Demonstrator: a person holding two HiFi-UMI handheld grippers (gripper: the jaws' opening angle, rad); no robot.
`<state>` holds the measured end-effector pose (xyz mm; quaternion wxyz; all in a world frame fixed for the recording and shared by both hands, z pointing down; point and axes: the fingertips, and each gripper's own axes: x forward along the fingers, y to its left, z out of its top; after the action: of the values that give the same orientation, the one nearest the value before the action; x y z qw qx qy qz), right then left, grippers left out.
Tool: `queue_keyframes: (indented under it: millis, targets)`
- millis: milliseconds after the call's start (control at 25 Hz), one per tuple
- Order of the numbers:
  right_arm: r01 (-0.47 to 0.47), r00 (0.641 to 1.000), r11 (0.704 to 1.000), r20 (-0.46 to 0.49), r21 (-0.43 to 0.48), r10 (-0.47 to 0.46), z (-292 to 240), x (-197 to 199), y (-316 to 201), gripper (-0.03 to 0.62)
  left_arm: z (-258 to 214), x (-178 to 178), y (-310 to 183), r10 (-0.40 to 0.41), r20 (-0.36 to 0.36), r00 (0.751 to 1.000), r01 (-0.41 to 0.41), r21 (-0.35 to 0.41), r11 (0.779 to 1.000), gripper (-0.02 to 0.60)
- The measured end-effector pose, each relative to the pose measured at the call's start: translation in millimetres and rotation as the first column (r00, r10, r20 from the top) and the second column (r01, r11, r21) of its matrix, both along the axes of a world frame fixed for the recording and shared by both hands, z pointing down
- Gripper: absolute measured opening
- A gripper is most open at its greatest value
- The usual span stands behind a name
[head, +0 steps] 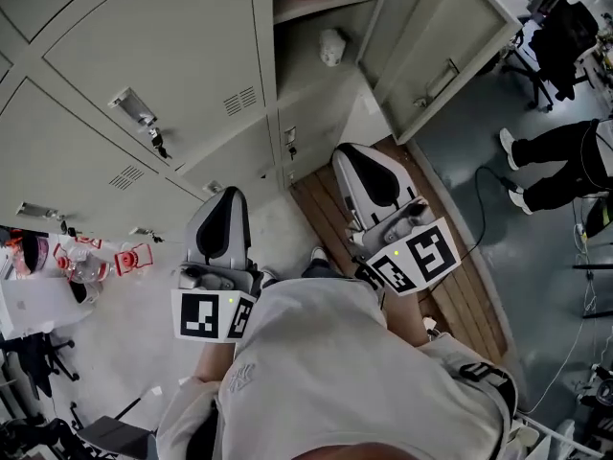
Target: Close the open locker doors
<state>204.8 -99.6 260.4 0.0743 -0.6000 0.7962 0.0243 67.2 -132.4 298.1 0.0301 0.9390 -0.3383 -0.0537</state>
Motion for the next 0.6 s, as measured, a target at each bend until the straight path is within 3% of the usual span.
queue_keyframes:
  millis: [360, 600]
  targets:
    - [-0.011, 0.998, 1.0, -0.057, 0.013, 0.011, -1, 112, 38, 0.015, -2, 111, 28, 0.047, -0.026, 0.999, -0.047, 0.01, 0.999, 0.002]
    - [-0.105, 0.991, 0.993, -0.084, 0.054, 0.109, -4, 195, 47, 0.015, -6, 143, 34, 0.064, -0.012, 0.998, -0.064, 0.036, 0.997, 0.002]
